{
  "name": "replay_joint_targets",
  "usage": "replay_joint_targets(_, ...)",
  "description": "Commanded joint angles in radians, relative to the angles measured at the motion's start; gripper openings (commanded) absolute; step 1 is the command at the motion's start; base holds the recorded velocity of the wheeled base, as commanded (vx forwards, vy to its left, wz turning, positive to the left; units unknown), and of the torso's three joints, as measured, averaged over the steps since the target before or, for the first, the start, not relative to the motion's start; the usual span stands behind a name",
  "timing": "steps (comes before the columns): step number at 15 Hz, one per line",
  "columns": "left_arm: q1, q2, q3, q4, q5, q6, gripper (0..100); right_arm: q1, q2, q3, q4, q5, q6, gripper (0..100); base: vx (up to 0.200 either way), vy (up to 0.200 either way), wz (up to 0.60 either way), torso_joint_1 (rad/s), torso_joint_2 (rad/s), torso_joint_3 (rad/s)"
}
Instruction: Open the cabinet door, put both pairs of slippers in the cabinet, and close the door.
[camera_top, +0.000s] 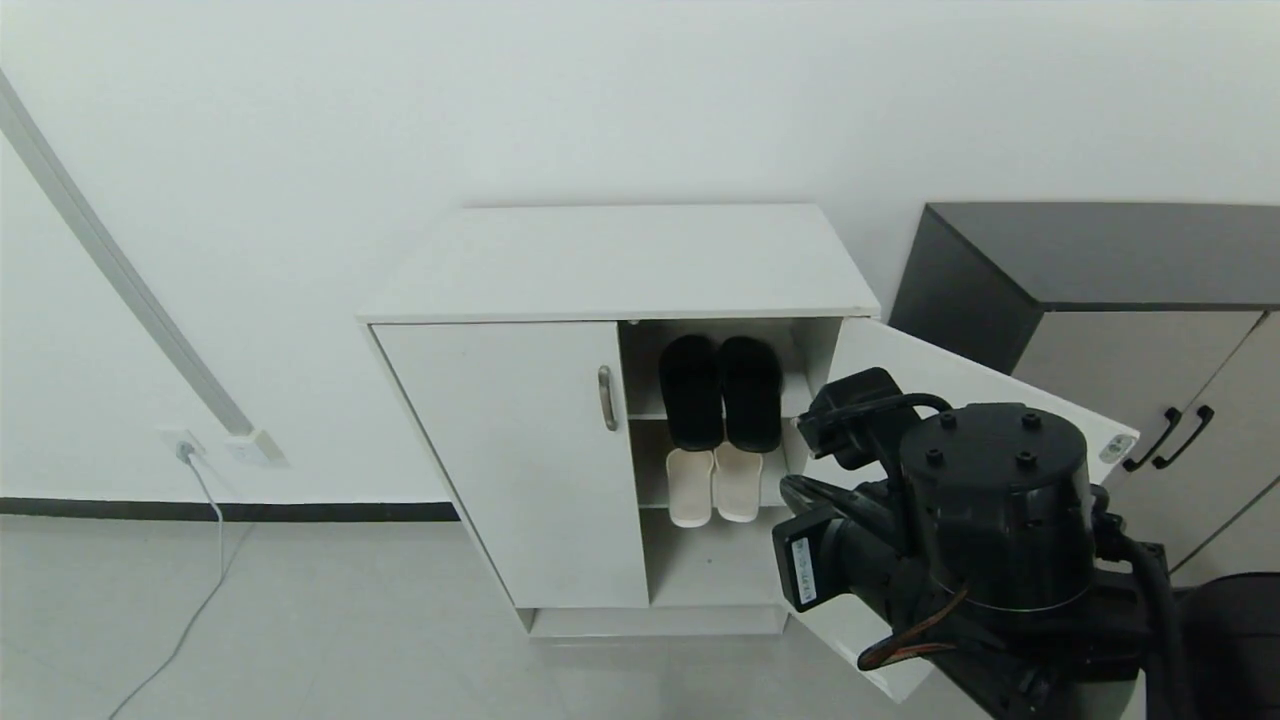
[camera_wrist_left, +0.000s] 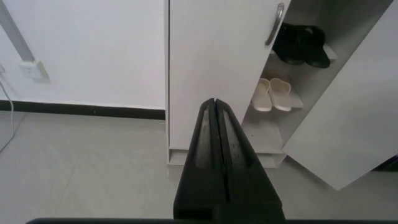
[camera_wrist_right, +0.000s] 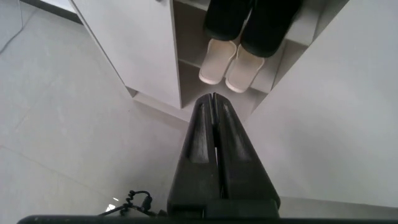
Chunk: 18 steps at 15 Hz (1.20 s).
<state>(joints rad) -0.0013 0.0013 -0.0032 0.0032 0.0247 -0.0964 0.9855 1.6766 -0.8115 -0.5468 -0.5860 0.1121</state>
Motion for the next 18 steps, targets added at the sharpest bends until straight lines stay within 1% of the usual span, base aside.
replay_joint_targets(1,0.000,0.000,0.000,0.000,0.000,0.000,0,-0.001,-0.001,0.000,-0.001,0.000,0.000,0,0.000,0.000,0.00,0.237,-0.55,-0.325)
replay_joint_targets(8,0.001,0.000,0.000,0.000,0.000,-0.002,0,-0.001,-0.005,0.017,-0.004,0.003,0.001,0,0.000,0.000,0.00,0.255,-0.58,-0.327)
replay_joint_targets(12,0.000,0.000,0.000,0.000,0.000,-0.002,0,-0.001,-0.005,0.021,-0.005,0.003,0.003,0,0.000,0.000,0.00,0.198,-0.42,-0.227)
replay_joint_targets(14,0.000,-0.001,0.000,0.000,0.000,-0.002,0,-0.010,-0.003,0.034,-0.008,0.003,0.000,0,0.000,0.000,0.00,0.144,-0.34,-0.178)
replay_joint_targets(16,0.000,0.000,0.000,0.000,0.000,-0.002,0,-0.010,0.000,0.035,-0.010,0.005,0.000,0,0.000,0.000,0.00,0.025,-0.04,-0.023)
replay_joint_targets(18,0.000,0.000,0.000,0.000,0.000,-0.002,0,-0.010,0.002,0.037,-0.008,0.005,-0.002,0,0.000,0.000,-0.60,0.010,0.00,-0.002)
